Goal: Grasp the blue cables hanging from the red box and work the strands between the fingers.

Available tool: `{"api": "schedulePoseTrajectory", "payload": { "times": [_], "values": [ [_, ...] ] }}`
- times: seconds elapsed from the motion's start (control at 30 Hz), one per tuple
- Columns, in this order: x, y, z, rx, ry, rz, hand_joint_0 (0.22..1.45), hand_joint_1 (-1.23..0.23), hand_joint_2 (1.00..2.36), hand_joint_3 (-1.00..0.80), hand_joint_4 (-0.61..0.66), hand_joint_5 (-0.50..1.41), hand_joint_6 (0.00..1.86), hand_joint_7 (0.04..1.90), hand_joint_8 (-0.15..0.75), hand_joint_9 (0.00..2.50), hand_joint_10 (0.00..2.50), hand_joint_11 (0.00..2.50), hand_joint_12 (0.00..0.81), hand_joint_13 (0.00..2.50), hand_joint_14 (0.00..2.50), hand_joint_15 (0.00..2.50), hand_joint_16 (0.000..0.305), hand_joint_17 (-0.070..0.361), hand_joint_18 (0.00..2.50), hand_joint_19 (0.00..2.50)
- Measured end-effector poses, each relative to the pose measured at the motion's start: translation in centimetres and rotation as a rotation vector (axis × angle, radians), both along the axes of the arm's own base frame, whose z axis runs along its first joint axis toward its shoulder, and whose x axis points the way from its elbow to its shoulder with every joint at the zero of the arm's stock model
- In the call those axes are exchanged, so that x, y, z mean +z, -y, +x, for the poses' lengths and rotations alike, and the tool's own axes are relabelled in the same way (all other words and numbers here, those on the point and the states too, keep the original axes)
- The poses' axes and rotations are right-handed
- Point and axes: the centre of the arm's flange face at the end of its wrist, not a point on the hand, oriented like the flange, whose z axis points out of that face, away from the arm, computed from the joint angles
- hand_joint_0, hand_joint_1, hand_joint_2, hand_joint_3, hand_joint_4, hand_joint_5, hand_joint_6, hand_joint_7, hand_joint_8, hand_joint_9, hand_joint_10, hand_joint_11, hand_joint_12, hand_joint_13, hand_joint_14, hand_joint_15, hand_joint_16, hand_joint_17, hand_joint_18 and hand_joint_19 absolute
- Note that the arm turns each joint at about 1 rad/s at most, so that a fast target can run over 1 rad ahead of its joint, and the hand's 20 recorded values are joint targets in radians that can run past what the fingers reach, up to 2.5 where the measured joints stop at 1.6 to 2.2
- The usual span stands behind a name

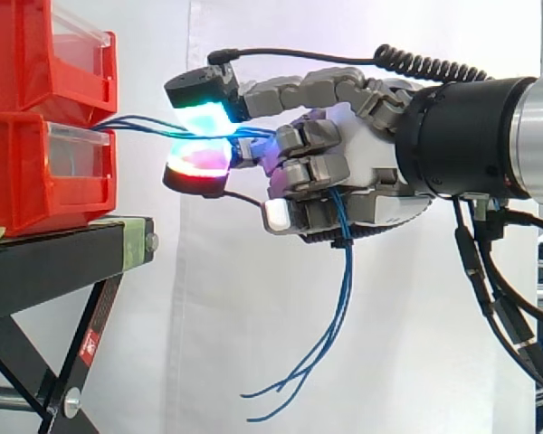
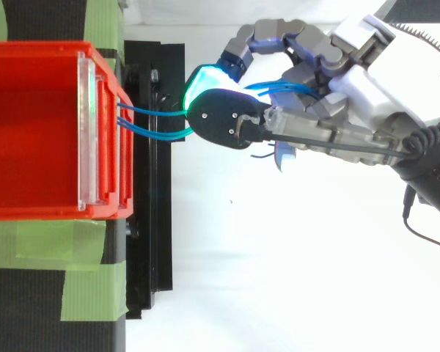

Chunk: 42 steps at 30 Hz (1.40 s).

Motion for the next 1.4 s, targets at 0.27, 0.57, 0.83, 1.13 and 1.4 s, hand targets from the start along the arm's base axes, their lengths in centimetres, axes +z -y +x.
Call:
{"api": "schedulePoseTrajectory", "payload": {
  "times": [0.27, 0.57, 0.83, 1.13, 1.4],
  "values": [
    [-0.01, -0.02, 0.01, 0.000, 0.000, 0.000, 0.90, -0.71, 1.16, 0.25, 0.19, 0.02, 1.37, 0.92, 0.507, 1.64, 2.50, 2.50, 0.726, 1.98, 2.50, 1.78, 0.259, 0.194, 2.50, 0.61],
    [-0.02, 0.01, 0.01, 0.000, 0.000, 0.000, 0.85, -0.64, 1.00, -0.04, 0.29, 0.02, 1.33, 0.97, 0.507, 1.64, 2.50, 2.50, 0.726, 1.98, 2.50, 1.78, 0.259, 0.194, 2.50, 0.61],
    [-0.04, 0.03, 0.01, -0.001, 0.000, 0.000, 0.78, -0.67, 1.01, -0.29, 0.31, -0.03, 1.45, 0.95, 0.507, 1.64, 2.50, 2.50, 0.726, 1.98, 2.50, 1.78, 0.259, 0.194, 2.50, 0.61],
    [-0.03, 0.09, 0.02, -0.002, 0.001, 0.000, 0.92, -0.67, 1.00, 0.01, 0.26, -0.07, 1.46, 0.89, 0.507, 1.64, 2.50, 2.50, 0.726, 1.98, 2.50, 1.78, 0.259, 0.194, 2.50, 0.61],
    [-0.02, 0.11, 0.01, -0.002, 0.001, 0.000, 0.81, -0.73, 1.01, -0.68, 0.20, -0.19, 1.32, 0.98, 0.507, 1.64, 2.50, 2.50, 0.726, 1.98, 2.50, 1.78, 0.259, 0.194, 2.50, 0.61]
  ]
}}
